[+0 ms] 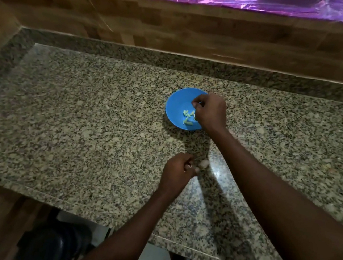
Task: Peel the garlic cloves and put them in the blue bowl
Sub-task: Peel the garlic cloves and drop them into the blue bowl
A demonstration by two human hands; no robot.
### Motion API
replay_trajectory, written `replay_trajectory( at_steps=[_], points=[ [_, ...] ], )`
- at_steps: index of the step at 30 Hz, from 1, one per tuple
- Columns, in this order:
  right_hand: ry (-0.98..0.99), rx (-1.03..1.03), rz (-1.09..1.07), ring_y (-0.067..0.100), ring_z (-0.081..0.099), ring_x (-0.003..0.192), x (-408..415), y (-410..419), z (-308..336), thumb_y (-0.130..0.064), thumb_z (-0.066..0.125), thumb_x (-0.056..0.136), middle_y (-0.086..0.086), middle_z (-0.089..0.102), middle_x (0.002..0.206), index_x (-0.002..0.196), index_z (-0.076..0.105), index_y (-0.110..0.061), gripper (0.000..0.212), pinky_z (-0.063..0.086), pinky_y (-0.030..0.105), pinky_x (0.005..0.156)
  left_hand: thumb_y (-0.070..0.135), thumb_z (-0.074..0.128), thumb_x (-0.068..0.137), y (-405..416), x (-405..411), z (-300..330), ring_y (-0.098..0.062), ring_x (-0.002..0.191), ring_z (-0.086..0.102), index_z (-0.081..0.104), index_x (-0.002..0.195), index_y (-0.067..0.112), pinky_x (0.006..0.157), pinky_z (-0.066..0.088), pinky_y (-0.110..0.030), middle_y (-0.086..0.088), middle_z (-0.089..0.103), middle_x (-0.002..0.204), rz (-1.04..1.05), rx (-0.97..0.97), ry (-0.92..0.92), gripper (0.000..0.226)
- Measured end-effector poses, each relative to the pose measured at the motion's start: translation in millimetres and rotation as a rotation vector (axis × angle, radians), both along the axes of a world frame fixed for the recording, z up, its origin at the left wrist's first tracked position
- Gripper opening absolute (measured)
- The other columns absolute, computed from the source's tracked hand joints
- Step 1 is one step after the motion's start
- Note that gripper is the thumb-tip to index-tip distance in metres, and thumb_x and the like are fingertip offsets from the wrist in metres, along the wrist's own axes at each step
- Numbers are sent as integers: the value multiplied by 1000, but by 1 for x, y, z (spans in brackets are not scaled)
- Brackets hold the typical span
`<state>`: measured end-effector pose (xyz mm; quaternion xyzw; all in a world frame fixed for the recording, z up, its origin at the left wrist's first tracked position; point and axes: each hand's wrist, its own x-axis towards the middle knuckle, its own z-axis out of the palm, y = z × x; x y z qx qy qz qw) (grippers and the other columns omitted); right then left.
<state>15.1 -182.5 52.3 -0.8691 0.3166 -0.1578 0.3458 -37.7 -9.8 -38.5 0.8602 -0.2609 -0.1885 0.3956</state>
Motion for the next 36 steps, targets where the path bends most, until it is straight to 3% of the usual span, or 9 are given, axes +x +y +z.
replay_trajectory(
  at_steps=[3, 6, 12, 15, 17, 20, 24, 31, 36],
  points=[
    [-78, 20, -81, 17, 68, 75, -34, 2, 1, -21, 67, 90, 3, 75, 81, 89, 79, -12, 15, 46, 24, 66, 29, 73, 79, -13, -5, 1, -12, 83, 57, 72, 114, 17, 75, 47, -29, 2, 64, 98, -45, 11, -34, 38],
    [-51, 124, -208, 15, 67, 64, -89, 5, -16, -28, 67, 90, -1, 71, 70, 82, 75, -14, 18, 54, 30, 64, 31, 78, 83, -18, -6, -2, -9, 76, 57, 75, 104, 22, 69, 45, -26, 5, 61, 91, -26, 3, -37, 23],
    [67, 776, -326, 37, 71, 62, -171, 25, -54, -8, 66, 91, 20, 72, 70, 71, 74, -3, 22, 61, 59, 65, 11, 79, 82, -11, -13, 16, -8, 65, 63, 76, 102, 20, 62, 53, -26, 1, 70, 77, 42, -213, 462, 22],
    [-28, 1018, -274, 45, 68, 71, -186, 36, -39, -3, 68, 92, 33, 70, 82, 91, 68, 13, 17, 62, 52, 63, -7, 73, 83, -9, -22, 31, -8, 60, 59, 74, 105, 12, 57, 51, -25, 1, 63, 72, -1, -317, 576, 29],
    [-76, 1042, -256, 38, 68, 72, -190, 39, -32, -2, 67, 92, 33, 71, 85, 96, 67, 14, 17, 60, 35, 57, -11, 71, 82, -9, -27, 37, -6, 66, 61, 75, 106, 10, 61, 52, -22, -3, 64, 77, -27, -339, 556, 32],
    [-127, 1062, -279, 29, 69, 69, -194, 41, -27, -2, 67, 92, 31, 72, 86, 96, 69, 11, 14, 59, 26, 58, -10, 70, 80, -9, -33, 42, -5, 72, 62, 75, 107, 10, 68, 53, -21, -7, 67, 81, -55, -333, 468, 34],
    [-158, 1127, -336, 27, 71, 69, -200, 45, -26, -1, 67, 91, 25, 72, 80, 93, 70, 7, 9, 60, 27, 60, -7, 75, 76, -9, -40, 45, -9, 76, 64, 76, 103, 15, 67, 55, -24, -14, 71, 85, -83, -314, 404, 35],
    [-147, 1101, -429, 33, 73, 78, -202, 46, -27, 4, 70, 82, 26, 74, 88, 94, 74, 7, 13, 60, 33, 66, 9, 79, 82, -9, -49, 55, -19, 79, 72, 78, 97, 18, 73, 62, -45, 3, 76, 86, -124, -315, 343, 17],
    [-117, 1075, -553, 28, 72, 68, -192, 50, -34, 0, 74, 74, 25, 74, 83, 85, 76, 3, 12, 58, 32, 62, 6, 76, 82, -10, -49, 54, -12, 79, 73, 78, 98, 20, 73, 62, -38, 6, 77, 88, -115, -269, 268, 21]
  ],
)
